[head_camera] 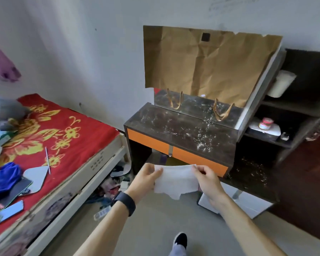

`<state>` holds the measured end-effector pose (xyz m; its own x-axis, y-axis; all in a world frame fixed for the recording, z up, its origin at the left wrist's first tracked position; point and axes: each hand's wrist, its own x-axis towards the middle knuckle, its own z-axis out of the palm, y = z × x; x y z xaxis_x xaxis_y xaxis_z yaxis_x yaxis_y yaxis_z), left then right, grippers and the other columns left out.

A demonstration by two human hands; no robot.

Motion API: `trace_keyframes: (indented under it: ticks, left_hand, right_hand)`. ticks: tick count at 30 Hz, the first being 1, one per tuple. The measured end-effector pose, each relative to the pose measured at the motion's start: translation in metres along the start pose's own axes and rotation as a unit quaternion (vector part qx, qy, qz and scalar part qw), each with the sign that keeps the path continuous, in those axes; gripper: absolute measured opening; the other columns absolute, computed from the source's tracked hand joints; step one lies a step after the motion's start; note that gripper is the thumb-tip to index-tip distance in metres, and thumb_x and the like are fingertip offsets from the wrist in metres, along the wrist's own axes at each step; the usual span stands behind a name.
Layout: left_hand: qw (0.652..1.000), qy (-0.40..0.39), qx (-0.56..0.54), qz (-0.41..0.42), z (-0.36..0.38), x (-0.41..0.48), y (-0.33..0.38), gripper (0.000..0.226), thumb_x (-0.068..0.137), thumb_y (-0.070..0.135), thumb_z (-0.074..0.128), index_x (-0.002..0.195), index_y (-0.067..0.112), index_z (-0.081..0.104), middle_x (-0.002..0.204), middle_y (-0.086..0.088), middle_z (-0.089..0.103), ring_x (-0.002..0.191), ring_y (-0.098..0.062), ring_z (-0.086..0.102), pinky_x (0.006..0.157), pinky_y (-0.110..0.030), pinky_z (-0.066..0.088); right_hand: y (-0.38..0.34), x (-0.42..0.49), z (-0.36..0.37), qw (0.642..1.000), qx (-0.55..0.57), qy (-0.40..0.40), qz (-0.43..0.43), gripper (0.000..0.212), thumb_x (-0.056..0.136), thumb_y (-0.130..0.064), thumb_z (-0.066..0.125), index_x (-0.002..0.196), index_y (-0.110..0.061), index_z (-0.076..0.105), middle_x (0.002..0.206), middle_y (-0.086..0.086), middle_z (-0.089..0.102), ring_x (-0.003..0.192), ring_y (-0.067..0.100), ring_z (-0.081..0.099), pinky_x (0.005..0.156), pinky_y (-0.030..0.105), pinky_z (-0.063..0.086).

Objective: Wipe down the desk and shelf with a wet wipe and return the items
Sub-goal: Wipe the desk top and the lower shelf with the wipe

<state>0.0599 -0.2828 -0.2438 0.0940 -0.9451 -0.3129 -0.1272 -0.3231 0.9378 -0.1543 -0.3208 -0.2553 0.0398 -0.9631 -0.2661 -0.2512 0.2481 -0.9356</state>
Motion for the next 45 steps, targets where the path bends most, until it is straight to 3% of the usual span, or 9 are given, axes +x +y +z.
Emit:
trace_keyframes:
  ticks: [2,7,13,18,22,36,39,42,45]
  left_hand:
    - [0.999,0.006,-0.025,-0.033,-0.011,0.031,0.000,0.030,0.094,0.027,0.065,0.119,0.027,0.049,0.109,-0.010,0.065,0.095,-0.026,0.066,0.080,-0.041,0.057]
    - [0.997,-0.009,0.075,-0.033,-0.038,0.119,0.008,0.045,0.079,0.019,0.078,0.120,0.032,0.061,0.113,-0.002,0.066,0.103,-0.019,0.064,0.090,-0.030,0.054]
    - [0.928,0.039,0.369,-0.011,-0.065,0.216,0.019,0.022,0.090,0.029,0.065,0.111,0.030,0.070,0.107,0.006,0.060,0.096,-0.010,0.055,0.069,-0.012,0.034]
    - [0.938,0.075,0.335,-0.042,-0.101,0.274,0.009,0.020,0.093,0.038,0.061,0.103,0.025,0.072,0.110,0.013,0.046,0.102,-0.010,0.052,0.082,-0.020,0.039]
    - [0.958,0.118,0.246,-0.087,-0.129,0.318,0.001,0.012,0.094,0.040,0.060,0.084,0.034,0.064,0.077,0.016,0.059,0.072,-0.006,0.055,0.057,-0.015,0.036]
    - [0.946,0.200,0.020,-0.254,-0.213,0.524,-0.056,0.024,0.097,0.031,0.050,0.094,0.021,0.071,0.082,0.002,0.068,0.076,-0.015,0.060,0.062,-0.025,0.044]
    - [0.942,0.119,0.113,-0.293,-0.228,0.560,-0.070,0.036,0.097,0.041,0.045,0.118,0.017,0.062,0.113,-0.007,0.065,0.102,-0.024,0.060,0.085,-0.033,0.050]
    - [0.933,0.114,0.214,-0.267,-0.244,0.574,-0.082,0.065,0.096,0.037,0.045,0.154,0.018,0.021,0.157,-0.005,0.029,0.141,-0.029,0.032,0.110,-0.042,0.036]
    - [0.925,0.058,0.337,-0.167,-0.260,0.581,-0.094,0.072,0.098,0.028,0.040,0.157,0.025,0.000,0.164,0.007,-0.001,0.151,-0.017,0.009,0.121,-0.040,0.018]
  right_hand:
    - [0.001,0.031,0.013,0.999,0.021,-0.027,0.022,0.024,0.091,-0.044,0.066,0.111,-0.033,0.060,0.110,-0.004,0.063,0.101,0.011,0.060,0.092,0.040,0.053]
    - [-0.010,0.122,0.037,0.984,-0.060,-0.166,-0.024,0.056,0.078,-0.019,0.082,0.126,-0.036,0.058,0.119,-0.011,0.063,0.109,0.003,0.060,0.086,0.014,0.050]
    - [-0.034,0.234,0.075,0.953,-0.232,-0.173,-0.086,0.013,0.089,-0.030,0.067,0.101,-0.030,0.070,0.103,-0.014,0.061,0.091,0.000,0.059,0.071,0.008,0.040]
    - [-0.053,0.315,0.107,0.952,-0.230,-0.182,-0.085,0.011,0.085,-0.036,0.071,0.086,-0.026,0.069,0.107,-0.016,0.058,0.092,0.004,0.059,0.078,0.020,0.043]
    - [-0.066,0.375,0.141,0.952,-0.229,-0.194,-0.066,0.024,0.086,-0.042,0.068,0.078,-0.020,0.063,0.069,-0.004,0.060,0.066,0.010,0.053,0.061,0.029,0.042]
    - [-0.118,0.611,0.349,0.913,-0.346,-0.207,-0.064,0.018,0.099,-0.030,0.052,0.115,-0.026,0.059,0.104,-0.003,0.064,0.097,0.017,0.062,0.083,0.028,0.053]
    - [-0.103,0.642,0.382,0.884,-0.397,-0.238,-0.072,0.042,0.099,-0.039,0.050,0.137,-0.021,0.049,0.129,0.005,0.061,0.120,0.024,0.056,0.099,0.038,0.050]
    - [-0.069,0.636,0.399,0.835,-0.496,-0.192,-0.142,0.057,0.103,-0.037,0.037,0.154,-0.011,0.027,0.161,0.008,0.028,0.148,0.025,0.027,0.119,0.040,0.028]
    - [-0.040,0.614,0.418,0.791,-0.542,-0.205,-0.196,0.060,0.106,-0.037,0.016,0.158,-0.010,0.002,0.165,0.007,-0.005,0.153,0.022,-0.003,0.123,0.044,0.006]
